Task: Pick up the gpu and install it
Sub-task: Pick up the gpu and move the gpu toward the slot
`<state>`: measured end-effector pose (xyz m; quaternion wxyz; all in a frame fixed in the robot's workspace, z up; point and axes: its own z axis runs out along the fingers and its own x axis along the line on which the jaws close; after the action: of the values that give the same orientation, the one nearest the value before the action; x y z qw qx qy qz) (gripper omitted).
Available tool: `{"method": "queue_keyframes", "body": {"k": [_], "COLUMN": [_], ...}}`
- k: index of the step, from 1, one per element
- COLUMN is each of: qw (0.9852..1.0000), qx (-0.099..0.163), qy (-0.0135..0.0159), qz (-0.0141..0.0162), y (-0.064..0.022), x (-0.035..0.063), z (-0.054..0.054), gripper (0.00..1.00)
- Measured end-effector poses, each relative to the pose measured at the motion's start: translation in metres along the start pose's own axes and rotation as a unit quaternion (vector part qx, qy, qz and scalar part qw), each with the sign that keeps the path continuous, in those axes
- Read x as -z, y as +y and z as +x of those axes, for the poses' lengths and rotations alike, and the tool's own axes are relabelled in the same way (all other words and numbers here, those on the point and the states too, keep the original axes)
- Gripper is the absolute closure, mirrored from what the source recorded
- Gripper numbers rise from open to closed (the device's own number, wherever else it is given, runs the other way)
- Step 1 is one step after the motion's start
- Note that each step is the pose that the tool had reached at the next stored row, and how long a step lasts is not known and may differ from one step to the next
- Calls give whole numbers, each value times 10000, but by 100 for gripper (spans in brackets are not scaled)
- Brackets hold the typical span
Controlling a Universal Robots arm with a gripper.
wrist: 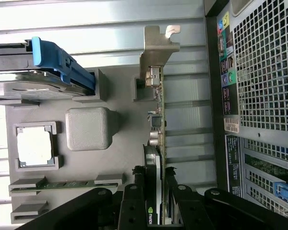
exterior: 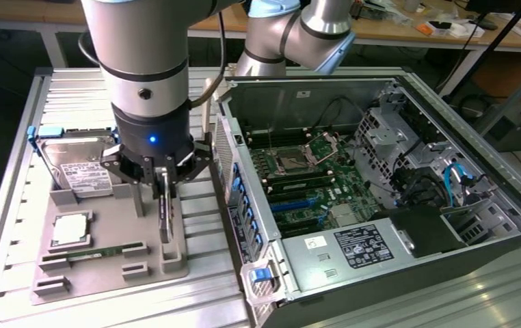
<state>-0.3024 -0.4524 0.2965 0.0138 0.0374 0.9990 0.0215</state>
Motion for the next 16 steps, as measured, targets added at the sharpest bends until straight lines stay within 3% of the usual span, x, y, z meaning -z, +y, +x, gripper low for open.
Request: {"method": "queue_keyframes", "body": {"k": [16], "qw": [10000], "qx": [0], "qy": [9], "qz": [1], "y": [18], "x": [406], "z": [-11], "gripper": [73]}}
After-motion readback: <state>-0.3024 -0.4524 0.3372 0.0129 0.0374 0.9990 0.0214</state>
